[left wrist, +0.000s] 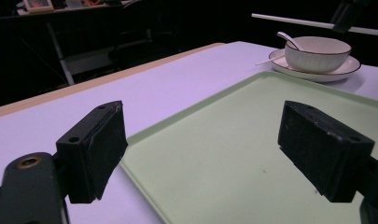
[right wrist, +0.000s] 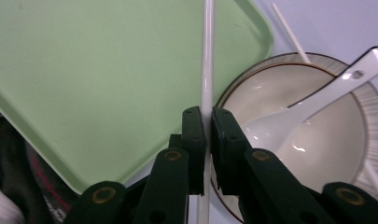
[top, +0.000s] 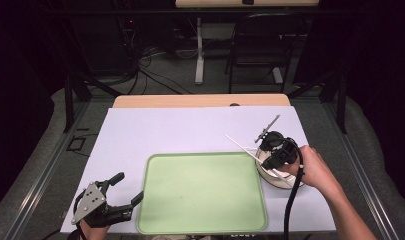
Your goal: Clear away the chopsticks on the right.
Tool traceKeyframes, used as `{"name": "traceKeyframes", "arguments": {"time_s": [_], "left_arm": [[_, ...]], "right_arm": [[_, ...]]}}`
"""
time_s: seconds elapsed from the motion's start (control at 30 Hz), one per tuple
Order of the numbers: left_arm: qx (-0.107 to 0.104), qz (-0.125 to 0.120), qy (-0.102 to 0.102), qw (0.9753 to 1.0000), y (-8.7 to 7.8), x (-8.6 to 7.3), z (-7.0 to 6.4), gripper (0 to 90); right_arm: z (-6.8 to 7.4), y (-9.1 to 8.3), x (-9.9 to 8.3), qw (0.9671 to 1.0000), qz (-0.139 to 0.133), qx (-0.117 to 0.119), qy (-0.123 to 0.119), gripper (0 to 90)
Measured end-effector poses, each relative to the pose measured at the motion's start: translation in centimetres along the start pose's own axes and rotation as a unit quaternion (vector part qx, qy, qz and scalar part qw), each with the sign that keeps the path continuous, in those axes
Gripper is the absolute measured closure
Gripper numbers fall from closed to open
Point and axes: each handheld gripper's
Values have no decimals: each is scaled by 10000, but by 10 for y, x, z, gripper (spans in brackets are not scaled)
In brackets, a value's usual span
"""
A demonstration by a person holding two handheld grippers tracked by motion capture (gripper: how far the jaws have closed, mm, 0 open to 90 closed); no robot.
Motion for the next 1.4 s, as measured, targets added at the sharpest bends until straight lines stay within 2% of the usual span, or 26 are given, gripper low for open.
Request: {"name": "traceKeyframes", "arguments": {"time_s": [0.03,0.13,0.17,0.2,0.27,0.33,0.5,0.53,0.6,0.63,0.67,0.7,0.73,0.77,0.8,0.83,0.9,0.97,1.0,1.03,1.17,1.33,1.37,1.4], "left_arm": [[3,12,-3,10000,0,0,0,154],[-29,12,23,10000,0,0,-1,154],[-35,22,31,10000,0,0,-1,154],[-29,11,24,10000,0,0,0,154],[-18,7,15,10000,0,0,0,154],[-33,11,27,10000,0,0,0,154],[-20,-10,12,10000,-1,0,0,154],[-24,-10,8,10000,-1,0,0,154],[-32,-6,21,10000,-1,0,0,154],[-34,-7,20,10000,0,0,0,154],[-39,-7,18,10000,0,0,0,154],[-42,-3,22,10000,0,0,0,154],[-41,-9,20,10000,0,0,0,154],[-32,-11,22,10000,-1,0,-1,154],[-36,-11,22,10000,0,0,-1,154],[-44,-9,27,10000,0,0,-1,154],[-52,5,33,10000,0,0,-1,154],[-52,1,30,10000,0,0,-1,154],[-39,-9,21,10000,-1,0,0,154],[-31,-7,15,10000,-1,0,0,154],[-33,-14,13,10000,-2,0,-1,154],[-55,0,27,10000,-1,0,-1,154],[-58,-9,31,10000,-1,0,-1,154],[-48,-12,18,10000,-1,0,-1,154]], "right_arm": [[0,3,-2,9997,-219,97,41,844],[1,7,-4,9995,-282,97,142,843],[3,13,-5,9989,-425,56,176,844],[6,15,-6,9995,-247,58,210,843],[10,19,-7,9995,-234,118,189,843],[14,21,-6,9997,-149,67,182,844],[21,26,-7,9991,-304,212,217,844],[23,26,-7,9992,-242,230,234,844],[26,32,-8,9987,-293,311,259,844],[28,34,-8,9989,-180,327,277,844],[30,42,-8,9981,-364,387,322,844],[30,43,-8,9980,-262,432,371,844],[31,49,-9,9969,-439,490,422,844],[32,48,-7,9978,-115,504,412,844],[34,53,-8,9969,-264,544,496,845],[34,54,-7,9971,-155,553,500,845],[35,61,-7,9962,-296,580,585,845],[35,65,-7,9951,-277,619,715,845],[35,67,-8,9951,-282,636,705,845],[34,67,-8,9944,-245,700,757,846],[34,76,-11,9911,-459,826,937,846],[30,79,-15,9889,-239,935,1130,848],[33,91,-20,9789,-1145,993,1371,848],[30,89,-20,9809,-936,1060,1337,848]]}}
Point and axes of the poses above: each handheld gripper's, and its own axes: y roughly forward along the jaws, x roughly out of its top, z roughly to its left, and after that the axes turned 9 degrees about x, right-handed
